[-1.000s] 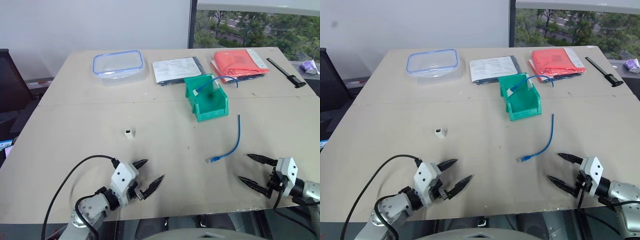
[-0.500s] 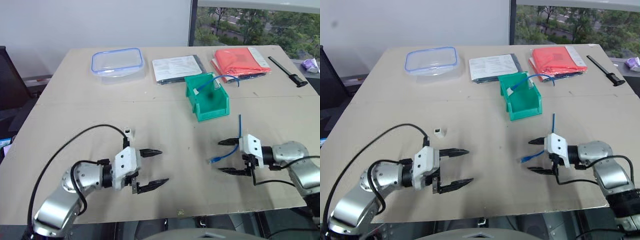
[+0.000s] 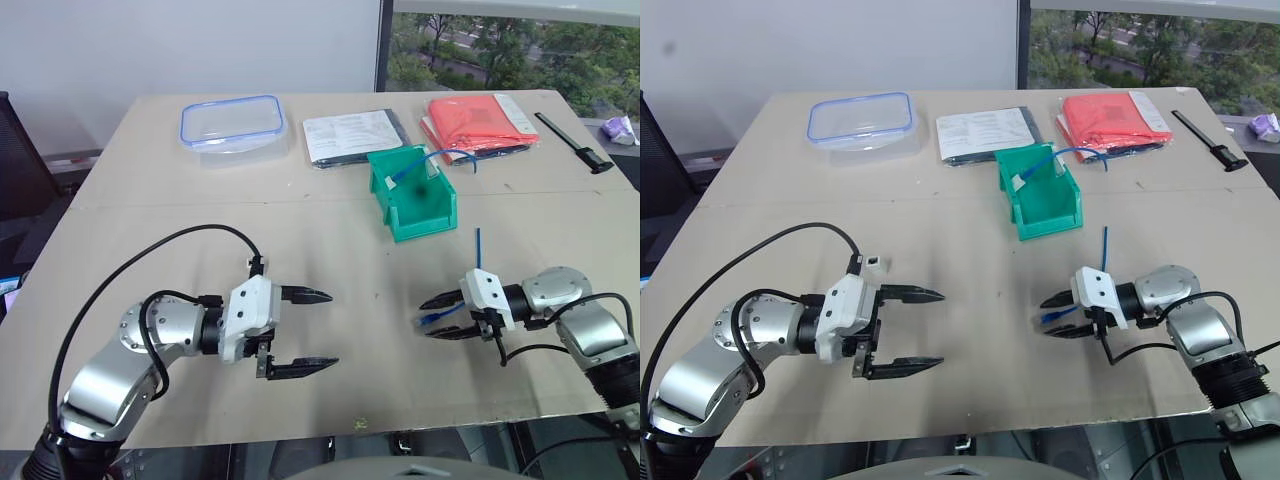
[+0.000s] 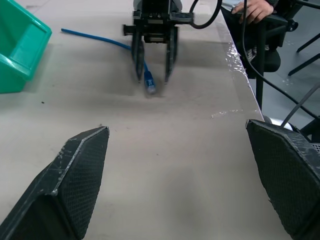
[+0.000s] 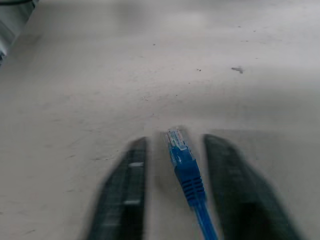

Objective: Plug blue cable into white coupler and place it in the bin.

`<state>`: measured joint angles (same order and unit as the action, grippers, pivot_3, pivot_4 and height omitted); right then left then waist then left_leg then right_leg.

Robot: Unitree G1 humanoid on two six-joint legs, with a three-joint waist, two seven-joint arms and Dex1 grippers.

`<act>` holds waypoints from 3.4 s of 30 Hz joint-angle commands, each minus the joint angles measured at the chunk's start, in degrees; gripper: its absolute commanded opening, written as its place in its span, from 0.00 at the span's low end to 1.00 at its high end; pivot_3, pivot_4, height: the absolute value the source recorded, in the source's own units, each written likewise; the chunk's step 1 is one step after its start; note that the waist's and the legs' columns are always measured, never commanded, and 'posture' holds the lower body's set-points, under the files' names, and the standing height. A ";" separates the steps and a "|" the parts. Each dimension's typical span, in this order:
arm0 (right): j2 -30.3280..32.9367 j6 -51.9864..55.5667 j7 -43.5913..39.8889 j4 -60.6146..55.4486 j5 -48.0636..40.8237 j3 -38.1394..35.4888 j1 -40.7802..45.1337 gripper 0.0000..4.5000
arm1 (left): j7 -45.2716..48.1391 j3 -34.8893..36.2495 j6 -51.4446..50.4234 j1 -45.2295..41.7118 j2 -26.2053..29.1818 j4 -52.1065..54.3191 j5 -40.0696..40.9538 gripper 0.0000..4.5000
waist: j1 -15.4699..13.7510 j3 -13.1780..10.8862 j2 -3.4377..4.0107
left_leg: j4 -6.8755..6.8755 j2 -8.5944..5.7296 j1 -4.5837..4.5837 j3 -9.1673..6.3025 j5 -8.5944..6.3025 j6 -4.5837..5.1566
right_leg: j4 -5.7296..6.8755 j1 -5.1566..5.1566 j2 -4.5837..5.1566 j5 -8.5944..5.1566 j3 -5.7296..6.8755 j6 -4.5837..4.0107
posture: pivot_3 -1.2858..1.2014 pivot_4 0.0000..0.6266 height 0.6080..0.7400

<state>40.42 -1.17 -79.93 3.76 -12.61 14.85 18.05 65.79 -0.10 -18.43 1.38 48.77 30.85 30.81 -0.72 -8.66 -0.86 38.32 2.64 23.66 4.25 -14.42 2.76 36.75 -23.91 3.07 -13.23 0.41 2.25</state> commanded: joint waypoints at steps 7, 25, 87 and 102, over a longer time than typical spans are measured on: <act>-1.51 -5.61 -1.01 4.63 2.55 0.91 3.84 0.01 | -0.24 1.84 -0.57 -0.46 0.39 1.08 1.02 1.00 | 0.03 0.00 -0.01 | 0.02 -0.01 -0.03 -0.01 0.01 0.00 | 0.03 0.02 -0.03 0.00 -0.01 0.00 | 0.52 0.24 1.00; 0.06 -3.55 -2.64 5.60 2.87 0.67 3.80 0.27 | -0.92 1.22 0.24 0.63 0.01 1.36 0.24 1.00 | 0.02 0.00 -0.01 | 0.03 -0.01 -0.03 0.00 0.01 0.00 | 0.04 0.02 -0.03 0.01 -0.02 -0.01 | 0.52 0.24 1.00; -1.38 21.18 21.77 -27.75 -18.10 -24.98 -24.21 0.99 | 4.35 -23.27 18.51 -36.19 -24.58 -51.15 -26.46 1.00 | -0.12 -0.02 -0.02 | 0.13 -0.17 0.00 -0.17 0.01 0.01 | 0.05 0.21 -0.12 0.15 0.04 0.23 | 0.52 0.24 1.00; -2.06 21.72 21.89 -26.80 -17.89 -20.85 -21.79 1.00 | 6.45 -22.64 17.25 -35.40 -23.00 -51.74 -27.38 0.01 | -0.01 0.00 -0.02 | 0.14 -0.15 -0.03 -0.21 0.01 0.01 | 0.08 0.22 -0.14 0.15 0.04 0.24 | 0.52 0.24 1.00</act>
<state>38.46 19.96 -58.17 -21.64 -29.44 -6.42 -4.11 71.33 -22.16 -0.70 -35.18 25.13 -21.05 4.50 -0.73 -8.65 -0.88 38.46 2.49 23.63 4.04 -14.41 2.77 36.83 -23.70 2.92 -13.09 0.45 2.49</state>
